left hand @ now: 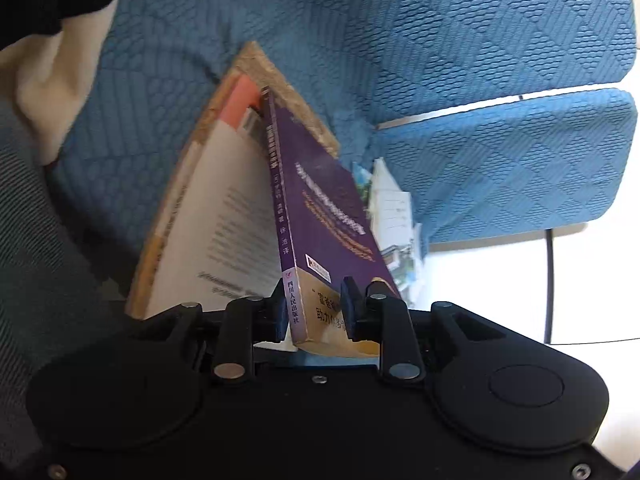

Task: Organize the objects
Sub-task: 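Carry the purple book with the left tool toward the tan book stack, then lower the purple book onto the stack and open the left tool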

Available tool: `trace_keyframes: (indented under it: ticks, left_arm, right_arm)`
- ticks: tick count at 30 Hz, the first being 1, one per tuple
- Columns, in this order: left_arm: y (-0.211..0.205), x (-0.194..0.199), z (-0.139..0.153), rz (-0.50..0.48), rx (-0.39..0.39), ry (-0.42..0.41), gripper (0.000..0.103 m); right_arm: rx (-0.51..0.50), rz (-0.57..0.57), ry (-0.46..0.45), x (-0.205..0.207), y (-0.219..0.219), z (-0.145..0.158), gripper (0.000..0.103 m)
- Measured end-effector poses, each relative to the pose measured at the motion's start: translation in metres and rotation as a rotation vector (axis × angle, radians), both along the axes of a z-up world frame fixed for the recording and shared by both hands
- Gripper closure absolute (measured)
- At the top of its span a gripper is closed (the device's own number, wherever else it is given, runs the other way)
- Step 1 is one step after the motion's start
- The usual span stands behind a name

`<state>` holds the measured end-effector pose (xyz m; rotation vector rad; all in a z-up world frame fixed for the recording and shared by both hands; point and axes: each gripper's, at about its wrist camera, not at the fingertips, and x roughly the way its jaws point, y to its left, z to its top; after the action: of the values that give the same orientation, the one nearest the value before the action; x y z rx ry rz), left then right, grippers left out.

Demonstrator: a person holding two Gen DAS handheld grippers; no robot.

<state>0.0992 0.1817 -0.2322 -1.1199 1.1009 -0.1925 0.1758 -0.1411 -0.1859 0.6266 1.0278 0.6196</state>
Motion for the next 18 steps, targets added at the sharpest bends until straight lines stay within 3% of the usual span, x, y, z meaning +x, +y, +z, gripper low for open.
trace_keyframes:
  ticks: [6, 14, 17, 18]
  left_arm:
    - [-0.002, -0.007, -0.004, 0.005, 0.071, 0.048, 0.077]
    - [0.001, -0.006, 0.01, -0.007, 0.196, 0.053, 0.078]
    - [0.003, -0.008, 0.015, -0.013, 0.23, 0.038, 0.077]
    - [0.003, -0.008, 0.016, -0.016, 0.239, 0.035, 0.076]
  right_arm:
    - [0.009, 0.019, 0.049, -0.005, 0.002, -0.013, 0.077]
    - [0.031, 0.001, 0.133, -0.005, -0.001, -0.024, 0.074]
    - [-0.024, 0.018, 0.173, -0.007, 0.0, -0.029, 0.062]
    - [-0.057, 0.022, 0.181, -0.009, 0.001, -0.029, 0.049]
